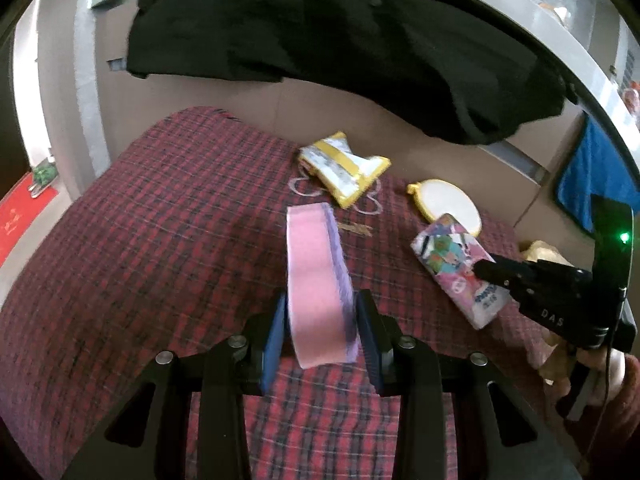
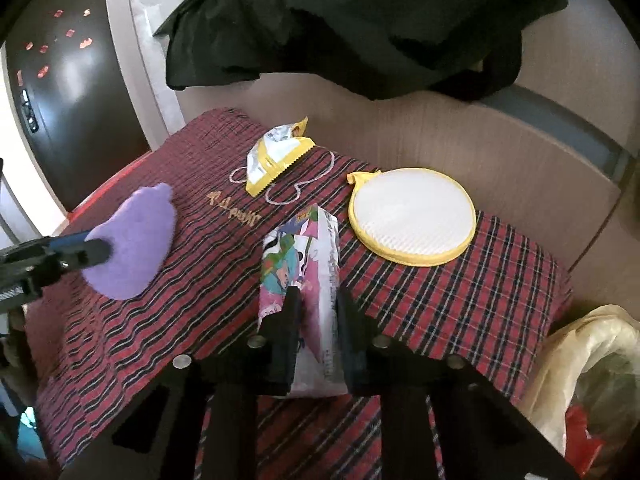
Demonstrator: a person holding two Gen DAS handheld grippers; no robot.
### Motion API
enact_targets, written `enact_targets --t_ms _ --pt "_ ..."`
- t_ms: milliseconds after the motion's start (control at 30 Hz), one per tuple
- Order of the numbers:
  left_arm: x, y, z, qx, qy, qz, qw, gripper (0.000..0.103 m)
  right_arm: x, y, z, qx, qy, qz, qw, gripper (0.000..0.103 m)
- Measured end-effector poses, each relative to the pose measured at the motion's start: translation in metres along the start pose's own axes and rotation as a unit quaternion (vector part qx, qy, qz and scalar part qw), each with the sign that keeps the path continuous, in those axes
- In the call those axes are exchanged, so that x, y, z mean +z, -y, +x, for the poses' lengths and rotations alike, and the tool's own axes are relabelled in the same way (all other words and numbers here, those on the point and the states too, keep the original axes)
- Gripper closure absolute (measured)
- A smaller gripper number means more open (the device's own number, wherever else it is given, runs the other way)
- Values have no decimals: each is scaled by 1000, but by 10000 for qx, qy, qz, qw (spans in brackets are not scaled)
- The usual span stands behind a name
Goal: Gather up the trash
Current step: 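Grasp the pink tissue pack with the right gripper while the left holds the purple sponge, then lift the pink tissue pack with the right gripper while the left holds the sponge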
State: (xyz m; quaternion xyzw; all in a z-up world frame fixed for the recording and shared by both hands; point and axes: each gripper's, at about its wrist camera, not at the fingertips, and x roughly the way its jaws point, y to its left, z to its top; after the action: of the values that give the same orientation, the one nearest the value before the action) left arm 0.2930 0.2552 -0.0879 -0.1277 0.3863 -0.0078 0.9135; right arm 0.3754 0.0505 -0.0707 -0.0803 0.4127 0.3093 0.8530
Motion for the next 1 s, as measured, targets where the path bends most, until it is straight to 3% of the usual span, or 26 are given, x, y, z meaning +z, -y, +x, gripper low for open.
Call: enact_targets --t_ms 133,367,567,633,733,1000 --pt "-1 15 4 -183 -19 52 9998 67 -5 6 -11 -63 58 -2 10000 88" --pt "3 22 7 6 110 25 9999 67 -12 13 -27 -425 246 -36 9988 88" --pt "5 21 10 222 99 68 9997 67 -19 4 -26 -420 235 -148 9987 88" --pt "4 17 13 283 52 31 9996 67 -19 0 -26 -395 249 -179 9987 83" --pt "1 9 16 257 -7 -120 9996 67 -18 -3 -23 -220 211 -136 9994 78" --pt "-4 3 18 200 -20 -268 9994 67 -18 -5 -9 2 -9 -35 10000 80"
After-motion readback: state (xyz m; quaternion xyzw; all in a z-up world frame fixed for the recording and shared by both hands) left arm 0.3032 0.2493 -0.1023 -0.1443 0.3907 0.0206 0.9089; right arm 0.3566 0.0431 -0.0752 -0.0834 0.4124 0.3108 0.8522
